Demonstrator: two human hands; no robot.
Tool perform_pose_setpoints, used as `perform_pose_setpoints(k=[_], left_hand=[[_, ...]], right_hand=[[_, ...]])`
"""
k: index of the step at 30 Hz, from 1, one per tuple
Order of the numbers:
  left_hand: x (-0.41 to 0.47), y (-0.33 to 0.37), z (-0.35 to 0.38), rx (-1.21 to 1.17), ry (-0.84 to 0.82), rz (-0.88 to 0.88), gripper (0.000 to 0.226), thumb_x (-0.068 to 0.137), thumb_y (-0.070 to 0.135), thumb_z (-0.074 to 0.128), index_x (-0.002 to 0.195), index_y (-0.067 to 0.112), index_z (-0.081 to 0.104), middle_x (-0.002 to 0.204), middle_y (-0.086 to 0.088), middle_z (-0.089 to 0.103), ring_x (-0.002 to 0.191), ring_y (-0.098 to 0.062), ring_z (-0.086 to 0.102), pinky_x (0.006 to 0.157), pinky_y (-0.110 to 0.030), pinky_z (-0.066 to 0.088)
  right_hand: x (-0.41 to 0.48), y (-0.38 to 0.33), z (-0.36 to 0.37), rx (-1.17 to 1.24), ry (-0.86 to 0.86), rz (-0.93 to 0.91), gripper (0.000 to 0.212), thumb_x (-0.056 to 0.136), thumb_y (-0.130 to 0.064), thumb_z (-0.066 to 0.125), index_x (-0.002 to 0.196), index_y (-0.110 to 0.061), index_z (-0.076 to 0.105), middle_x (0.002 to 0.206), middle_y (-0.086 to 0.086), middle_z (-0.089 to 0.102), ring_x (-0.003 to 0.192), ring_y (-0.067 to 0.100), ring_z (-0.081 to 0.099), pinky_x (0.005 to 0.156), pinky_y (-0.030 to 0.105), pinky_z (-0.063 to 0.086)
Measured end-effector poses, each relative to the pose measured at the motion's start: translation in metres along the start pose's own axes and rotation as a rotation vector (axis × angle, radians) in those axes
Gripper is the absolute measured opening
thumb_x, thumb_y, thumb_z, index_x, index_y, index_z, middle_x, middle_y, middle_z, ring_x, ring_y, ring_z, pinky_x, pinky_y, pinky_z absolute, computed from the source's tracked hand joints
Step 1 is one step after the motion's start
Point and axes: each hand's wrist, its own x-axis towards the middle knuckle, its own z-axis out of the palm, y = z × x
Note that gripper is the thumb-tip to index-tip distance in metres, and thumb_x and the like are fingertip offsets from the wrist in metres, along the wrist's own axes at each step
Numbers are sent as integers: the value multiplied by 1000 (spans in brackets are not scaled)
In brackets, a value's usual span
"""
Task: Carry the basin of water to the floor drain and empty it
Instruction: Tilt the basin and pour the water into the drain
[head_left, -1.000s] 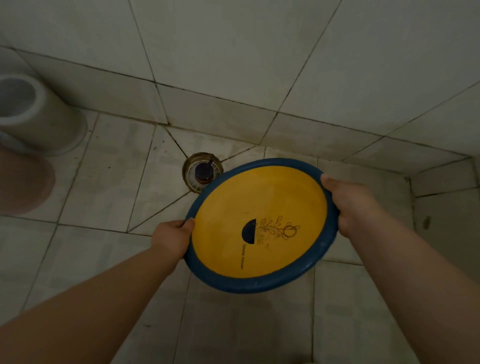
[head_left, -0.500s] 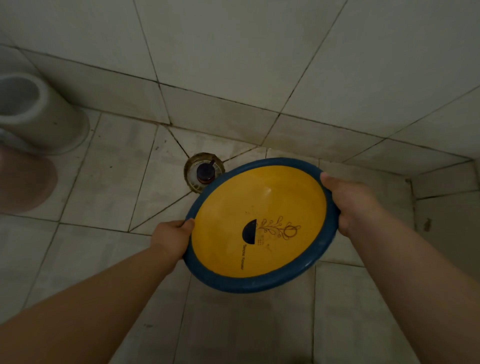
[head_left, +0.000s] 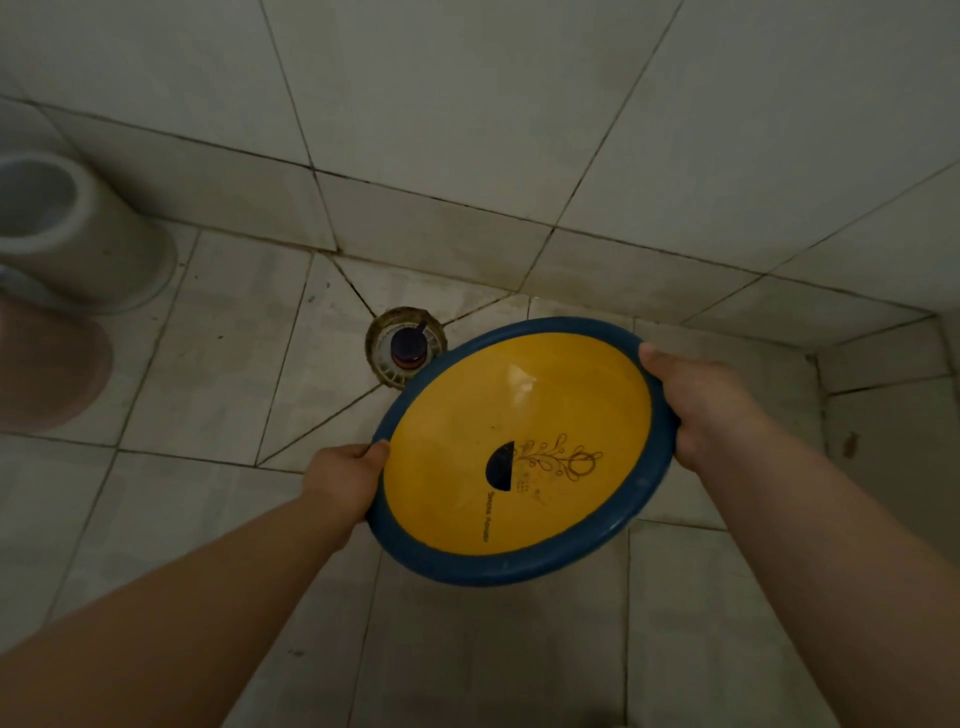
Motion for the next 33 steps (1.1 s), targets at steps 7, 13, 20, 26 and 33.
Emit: perform_pose_setpoints(k=[7, 13, 20, 26, 33], left_hand=[[0, 1, 1, -11, -10, -6, 38, 90, 29, 54, 114, 1, 63, 99, -19, 65, 88, -31, 58, 75, -36, 50], [3, 0, 0, -16, -21, -14, 38, 90, 29, 53, 112, 1, 64, 106, -22, 67, 94, -35, 61, 80, -40, 52], [4, -2, -1, -11, -21, -25, 40, 89, 31, 54, 114, 1, 64, 111, -22, 66, 99, -37, 61, 83, -41, 53], [5, -2, 0, -15, -27, -17, 40, 90, 30, 53, 113, -1, 64, 109, -23, 66, 92, -33, 61, 76, -36, 51], [5, -1, -3, -32, -37, -30, 38, 89, 30, 54, 112, 1, 64, 103, -20, 66, 97, -35, 61, 80, -38, 51]], right_hand=[[2, -1, 0, -3, 5, -13, 16, 86, -27, 64, 80, -12, 60, 83, 9, 65, 71, 24, 61, 61, 33, 52], [3, -2, -1, -9, -6, -15, 18, 85, -27, 65, 85, -10, 62, 85, 9, 66, 74, 24, 63, 65, 34, 53], [1, -4, 1, 4, -18, -39, 16, 86, -25, 64, 79, -12, 59, 83, 8, 65, 72, 23, 62, 68, 35, 53], [2, -5, 2, 10, -18, -41, 15, 85, -26, 64, 78, -13, 60, 82, 7, 65, 72, 22, 62, 65, 33, 53], [5, -5, 3, 5, -45, -54, 14, 85, -25, 64, 81, -13, 62, 85, 8, 66, 75, 23, 63, 65, 33, 52]])
